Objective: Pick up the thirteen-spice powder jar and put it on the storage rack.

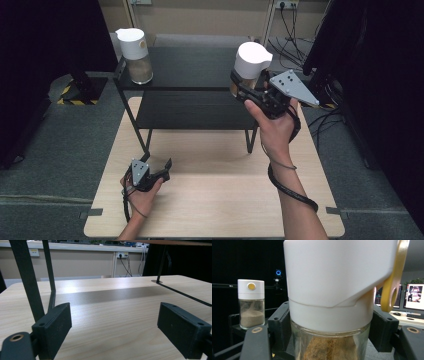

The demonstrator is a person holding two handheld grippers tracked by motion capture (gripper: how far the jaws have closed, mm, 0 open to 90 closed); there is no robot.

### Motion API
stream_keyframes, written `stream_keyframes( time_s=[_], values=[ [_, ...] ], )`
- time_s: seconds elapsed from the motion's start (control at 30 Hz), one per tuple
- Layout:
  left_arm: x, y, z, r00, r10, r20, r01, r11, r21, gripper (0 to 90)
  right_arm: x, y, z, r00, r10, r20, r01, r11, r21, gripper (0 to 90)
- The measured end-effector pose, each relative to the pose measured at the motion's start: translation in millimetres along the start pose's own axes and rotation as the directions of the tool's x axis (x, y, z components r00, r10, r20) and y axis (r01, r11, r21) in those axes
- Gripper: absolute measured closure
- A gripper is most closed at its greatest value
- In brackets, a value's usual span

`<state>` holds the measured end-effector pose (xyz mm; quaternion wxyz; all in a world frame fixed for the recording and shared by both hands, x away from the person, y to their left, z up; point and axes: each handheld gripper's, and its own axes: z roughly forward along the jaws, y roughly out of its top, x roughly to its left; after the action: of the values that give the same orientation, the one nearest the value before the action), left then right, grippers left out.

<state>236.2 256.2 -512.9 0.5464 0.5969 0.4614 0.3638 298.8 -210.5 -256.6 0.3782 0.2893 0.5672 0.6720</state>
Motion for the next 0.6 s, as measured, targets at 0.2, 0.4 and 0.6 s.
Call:
stream_keyframes(
  time_s=[0.2,0.4,0.6],
  values=[
    [0.4,0.2,0.0,1.0000,-0.001,0.001,0.001,1.0000,0.001,11.8,2.1,6.0,14.0,0.9997,-0.010,0.022,0.010,1.000,0.015,31.1],
    [0.6,0.4,0.2,1.0000,0.000,0.003,0.000,1.0000,0.002,11.8,4.1,12.6,28.6,0.9982,-0.026,0.054,0.024,0.999,0.039,31.1],
    [0.9,0.5,0.2,1.0000,-0.001,0.004,0.001,1.0000,0.003,11.8,3.3,15.0,40.9,0.9965,-0.034,0.076,0.029,0.997,0.066,31.0]
  ],
)
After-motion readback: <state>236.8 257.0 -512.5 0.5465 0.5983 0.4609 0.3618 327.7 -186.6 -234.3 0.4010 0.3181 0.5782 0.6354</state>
